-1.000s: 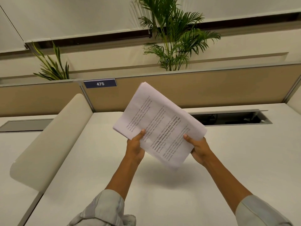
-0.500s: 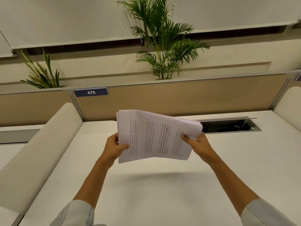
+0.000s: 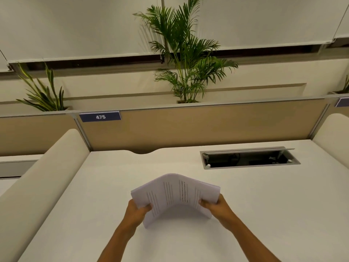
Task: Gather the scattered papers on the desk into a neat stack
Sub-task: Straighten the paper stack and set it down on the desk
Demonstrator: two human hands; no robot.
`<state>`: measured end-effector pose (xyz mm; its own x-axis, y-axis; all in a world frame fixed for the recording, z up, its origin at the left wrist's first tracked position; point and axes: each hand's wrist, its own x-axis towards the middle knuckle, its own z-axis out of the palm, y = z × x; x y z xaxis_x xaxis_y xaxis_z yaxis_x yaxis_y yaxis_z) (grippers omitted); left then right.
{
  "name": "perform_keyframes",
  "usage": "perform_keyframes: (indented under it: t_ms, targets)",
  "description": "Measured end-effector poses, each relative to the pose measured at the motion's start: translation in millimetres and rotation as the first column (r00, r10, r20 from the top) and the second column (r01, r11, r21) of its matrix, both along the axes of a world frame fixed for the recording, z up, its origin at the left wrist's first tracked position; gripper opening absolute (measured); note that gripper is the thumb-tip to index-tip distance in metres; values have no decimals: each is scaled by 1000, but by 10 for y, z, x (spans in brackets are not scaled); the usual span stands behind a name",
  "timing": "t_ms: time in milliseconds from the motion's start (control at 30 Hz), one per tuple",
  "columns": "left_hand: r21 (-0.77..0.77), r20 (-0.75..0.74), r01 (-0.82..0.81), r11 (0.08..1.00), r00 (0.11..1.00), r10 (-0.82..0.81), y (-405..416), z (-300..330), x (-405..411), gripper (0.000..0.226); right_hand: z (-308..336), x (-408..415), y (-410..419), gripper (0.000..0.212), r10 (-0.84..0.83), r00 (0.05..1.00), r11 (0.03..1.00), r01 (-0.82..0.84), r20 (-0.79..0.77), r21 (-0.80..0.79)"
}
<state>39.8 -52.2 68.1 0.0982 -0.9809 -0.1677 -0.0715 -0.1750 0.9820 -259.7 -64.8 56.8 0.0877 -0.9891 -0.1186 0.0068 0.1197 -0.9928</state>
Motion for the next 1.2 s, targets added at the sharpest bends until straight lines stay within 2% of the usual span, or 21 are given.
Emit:
perform_keyframes:
  t_ms: [167, 333, 533, 633, 700, 733, 800, 867, 900, 933, 1000, 1067, 1200]
  targets:
    - [13, 54, -168, 986, 984, 167, -106, 35, -2, 28, 7, -71, -125, 28, 21, 995, 1000, -23, -100, -16]
    - [100, 126, -160, 982, 981, 147, -47, -88, -57, 29, -146, -129, -70, 32, 122, 966, 992, -127, -229, -8]
    - [117, 167, -283, 952, 951, 262, -209, 14, -70, 26, -117, -182, -131, 25, 150, 928, 988, -153, -340, 19]
    - [22, 278, -290, 957, 921, 273, -333, 183, -78, 44, -65, -151, -89, 21, 87, 979, 995, -76, -186, 64]
    - [10, 318, -433, 902, 856, 407, -373, 252, -120, 71, -61, -51, -42, 27, 9, 1000, 990, -11, 12, 138]
    - [36, 297, -499, 866, 833, 467, -370, 277, -162, 82, -73, 29, -22, 31, -48, 992, 980, 24, 119, 195]
    - [205, 146, -495, 844, 868, 474, -355, 289, -294, 92, -98, 236, 25, 37, -199, 932, 939, 93, 304, 330]
    - [374, -150, -272, 887, 926, 347, -317, 264, -480, 74, -86, 480, 95, 41, -317, 854, 897, 129, 413, 423]
    - [390, -271, -136, 911, 928, 255, -274, 257, -579, 59, -85, 600, 135, 43, -339, 830, 891, 133, 442, 433]
    - [369, -320, -56, 928, 929, 184, -237, 237, -665, 46, -80, 712, 178, 44, -346, 816, 893, 134, 463, 430]
    - [305, -262, -40, 951, 957, 124, -229, 177, -762, 34, -77, 890, 263, 44, -371, 797, 886, 150, 476, 439]
    - [289, -174, -88, 953, 974, 142, -266, 142, -768, 38, -97, 981, 313, 45, -393, 789, 876, 166, 472, 452]
    - [338, -109, -115, 934, 981, 160, -352, 93, -609, 34, -103, 946, 307, 52, -313, 852, 912, 146, 420, 383]
